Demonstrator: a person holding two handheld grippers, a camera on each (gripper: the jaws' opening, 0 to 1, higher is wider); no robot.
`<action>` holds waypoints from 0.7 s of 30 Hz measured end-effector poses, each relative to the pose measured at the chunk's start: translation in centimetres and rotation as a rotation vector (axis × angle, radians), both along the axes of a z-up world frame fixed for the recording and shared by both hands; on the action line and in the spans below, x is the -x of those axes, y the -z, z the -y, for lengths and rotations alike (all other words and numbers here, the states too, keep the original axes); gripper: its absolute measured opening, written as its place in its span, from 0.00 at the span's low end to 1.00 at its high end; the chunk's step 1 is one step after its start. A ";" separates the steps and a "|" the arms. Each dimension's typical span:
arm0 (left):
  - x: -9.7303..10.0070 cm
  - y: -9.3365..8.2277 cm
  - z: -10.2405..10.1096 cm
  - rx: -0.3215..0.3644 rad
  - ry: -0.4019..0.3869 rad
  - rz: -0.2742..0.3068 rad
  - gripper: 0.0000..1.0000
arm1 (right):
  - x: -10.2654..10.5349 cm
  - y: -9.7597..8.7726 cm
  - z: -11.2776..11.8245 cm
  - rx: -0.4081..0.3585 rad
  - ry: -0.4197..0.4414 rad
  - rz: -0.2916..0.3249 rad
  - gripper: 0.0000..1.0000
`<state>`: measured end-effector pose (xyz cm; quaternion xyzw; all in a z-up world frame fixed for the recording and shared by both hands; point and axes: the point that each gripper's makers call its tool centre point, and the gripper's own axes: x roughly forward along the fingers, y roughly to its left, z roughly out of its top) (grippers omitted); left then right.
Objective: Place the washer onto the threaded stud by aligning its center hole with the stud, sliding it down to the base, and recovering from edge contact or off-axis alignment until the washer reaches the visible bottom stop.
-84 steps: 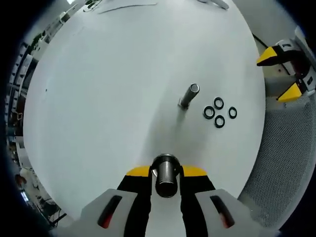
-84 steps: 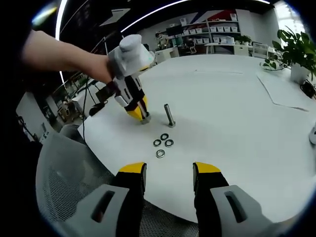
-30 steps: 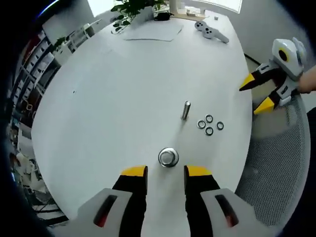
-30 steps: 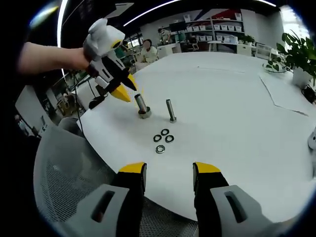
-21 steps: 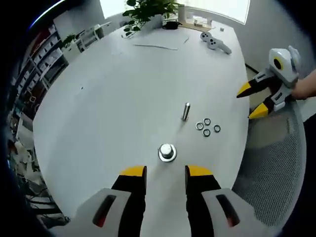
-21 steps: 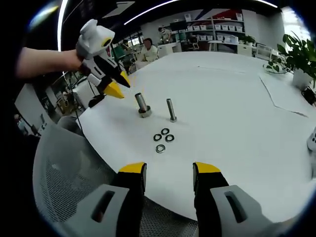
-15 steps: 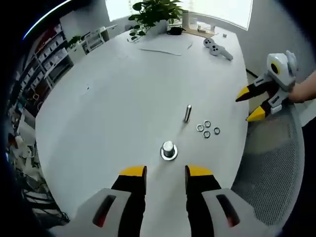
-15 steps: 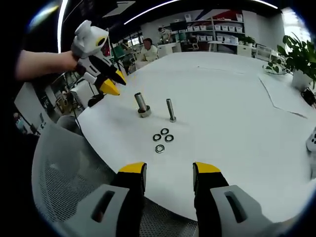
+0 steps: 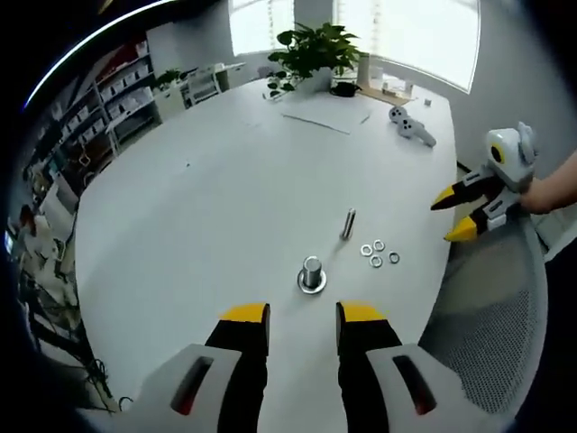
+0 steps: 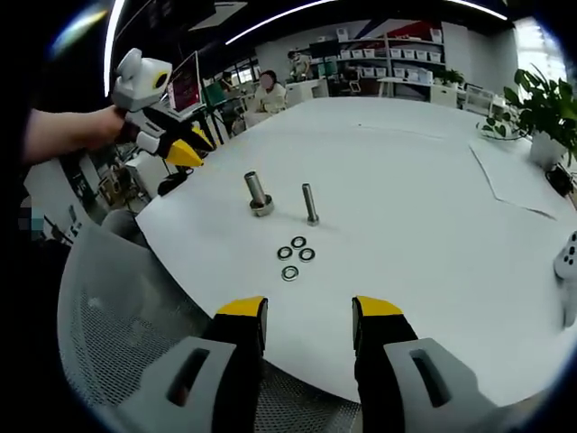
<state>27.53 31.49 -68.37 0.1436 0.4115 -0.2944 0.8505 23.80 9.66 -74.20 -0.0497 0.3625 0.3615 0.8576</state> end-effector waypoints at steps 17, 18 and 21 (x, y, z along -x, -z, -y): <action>2.0 -1.5 -0.5 0.241 -0.150 0.103 0.31 | 0.0 -0.2 0.4 0.003 0.015 0.008 0.41; 2.1 -1.7 -0.6 0.257 -0.159 0.111 0.31 | 0.0 -0.2 0.4 0.004 0.015 0.008 0.41; 2.5 -1.9 -1.1 0.297 -0.186 0.129 0.31 | 0.0 -0.2 0.4 0.006 0.015 0.008 0.41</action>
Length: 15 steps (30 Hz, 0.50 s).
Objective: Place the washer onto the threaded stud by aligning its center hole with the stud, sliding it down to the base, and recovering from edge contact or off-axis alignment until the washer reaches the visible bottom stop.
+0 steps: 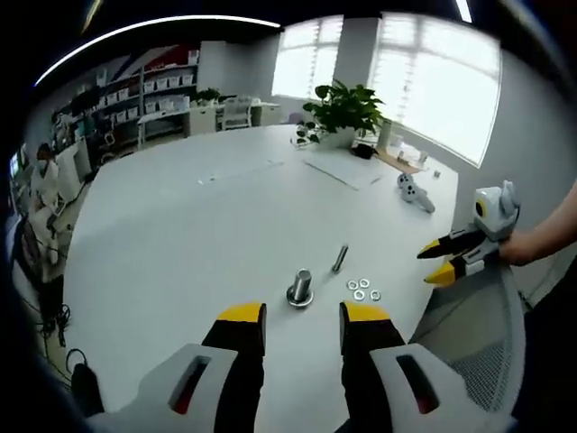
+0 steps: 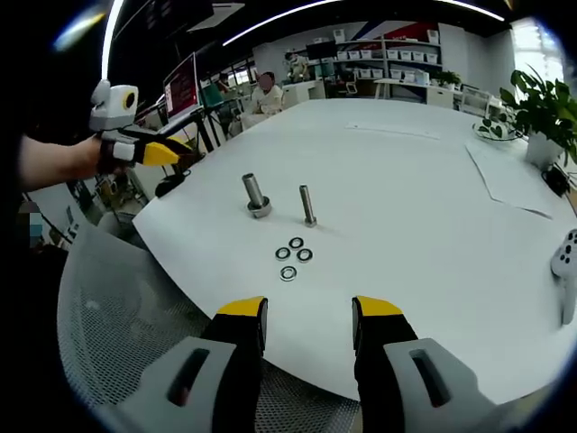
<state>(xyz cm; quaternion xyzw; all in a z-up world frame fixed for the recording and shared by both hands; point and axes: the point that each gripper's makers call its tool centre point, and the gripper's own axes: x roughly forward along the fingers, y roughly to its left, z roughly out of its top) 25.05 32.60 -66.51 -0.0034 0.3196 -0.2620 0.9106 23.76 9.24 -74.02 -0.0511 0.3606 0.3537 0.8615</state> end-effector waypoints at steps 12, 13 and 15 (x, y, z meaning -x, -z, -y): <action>1.4 0.3 -1.4 0.035 -0.046 0.031 0.30 | 0.0 0.3 -0.1 0.010 0.003 -0.007 0.41; 1.7 0.3 -1.5 0.036 -0.049 0.037 0.30 | 0.0 0.3 -0.1 0.010 0.004 -0.007 0.41; 1.9 0.5 -1.8 0.034 -0.062 0.044 0.29 | 0.0 0.3 -0.1 0.012 0.005 -0.009 0.41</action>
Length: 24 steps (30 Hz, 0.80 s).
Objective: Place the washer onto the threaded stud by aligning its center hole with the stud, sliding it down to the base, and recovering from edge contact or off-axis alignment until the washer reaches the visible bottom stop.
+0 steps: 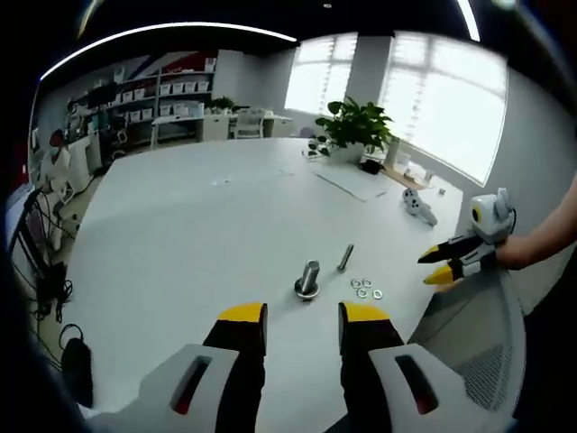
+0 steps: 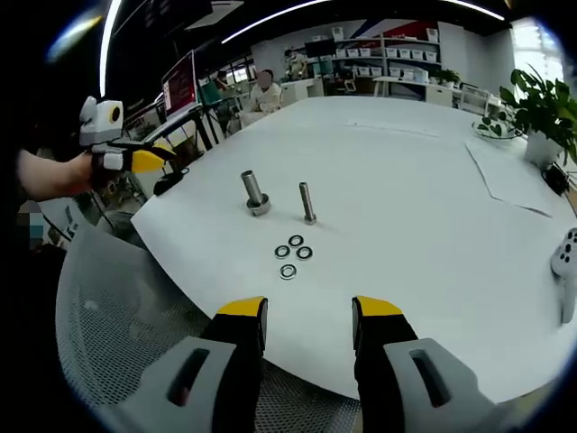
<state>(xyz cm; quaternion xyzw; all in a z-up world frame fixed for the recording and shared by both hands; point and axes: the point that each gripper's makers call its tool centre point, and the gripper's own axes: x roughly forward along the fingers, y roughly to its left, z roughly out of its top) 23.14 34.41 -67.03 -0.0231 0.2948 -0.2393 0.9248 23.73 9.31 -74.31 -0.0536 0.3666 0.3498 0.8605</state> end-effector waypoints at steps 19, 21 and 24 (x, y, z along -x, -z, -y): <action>1.6 0.9 -1.5 0.056 -0.097 0.020 0.28 | 0.1 0.3 0.0 0.017 -0.005 -0.007 0.41; 1.7 1.0 -1.6 0.059 -0.105 0.020 0.28 | 0.1 0.2 -0.1 0.017 -0.008 -0.007 0.41; 1.9 1.0 -1.6 0.064 -0.112 0.029 0.28 | 0.0 0.2 -0.1 0.017 -0.009 -0.005 0.41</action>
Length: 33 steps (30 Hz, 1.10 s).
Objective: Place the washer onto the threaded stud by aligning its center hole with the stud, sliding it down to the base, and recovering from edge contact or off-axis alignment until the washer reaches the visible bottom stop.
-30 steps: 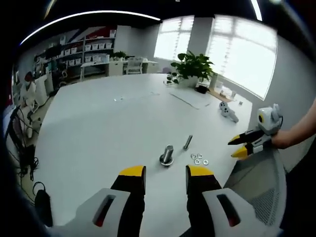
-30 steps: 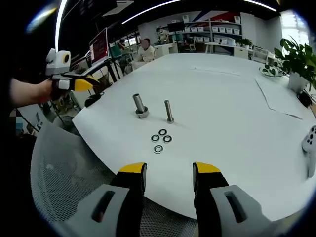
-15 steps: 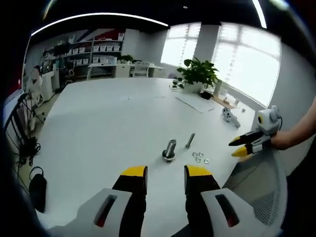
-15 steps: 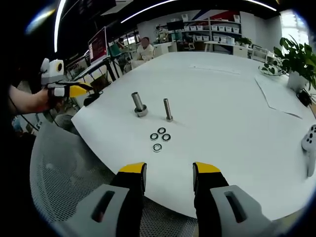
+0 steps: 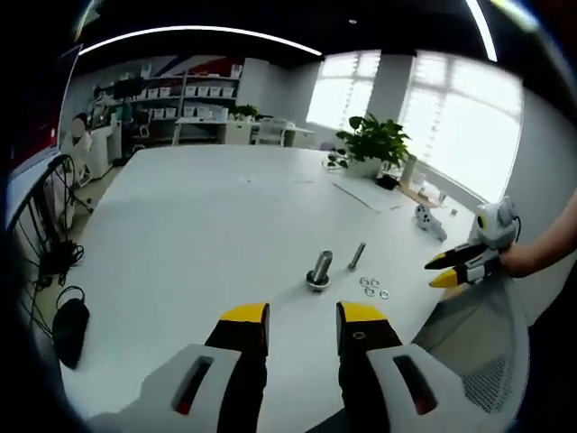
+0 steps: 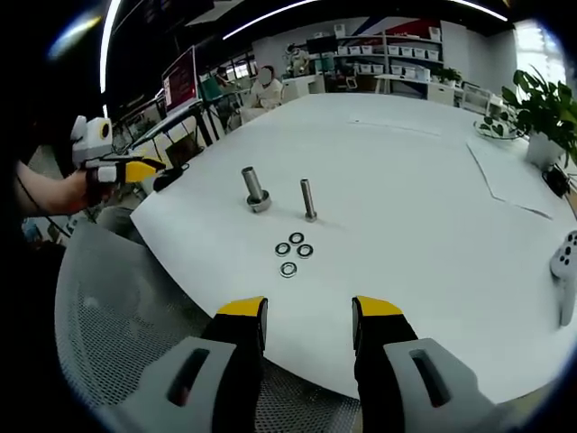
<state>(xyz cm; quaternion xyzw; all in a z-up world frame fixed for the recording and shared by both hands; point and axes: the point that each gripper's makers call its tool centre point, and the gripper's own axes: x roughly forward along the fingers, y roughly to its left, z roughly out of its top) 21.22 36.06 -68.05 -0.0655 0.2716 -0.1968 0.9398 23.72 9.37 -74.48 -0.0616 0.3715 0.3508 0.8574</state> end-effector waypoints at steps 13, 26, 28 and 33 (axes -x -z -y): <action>0.7 0.5 0.0 0.019 -0.027 0.007 0.28 | 0.0 -0.3 0.0 0.000 0.004 0.006 0.41; 1.6 0.5 -1.3 0.018 -0.049 0.021 0.28 | 0.1 -0.5 0.0 0.003 0.010 0.009 0.41; 1.6 0.5 -1.3 0.020 -0.054 0.027 0.28 | 0.2 -0.4 0.1 0.006 0.013 0.006 0.41; 1.4 0.6 -1.3 0.030 -0.065 0.037 0.29 | 0.2 -0.3 0.0 0.014 0.009 0.004 0.41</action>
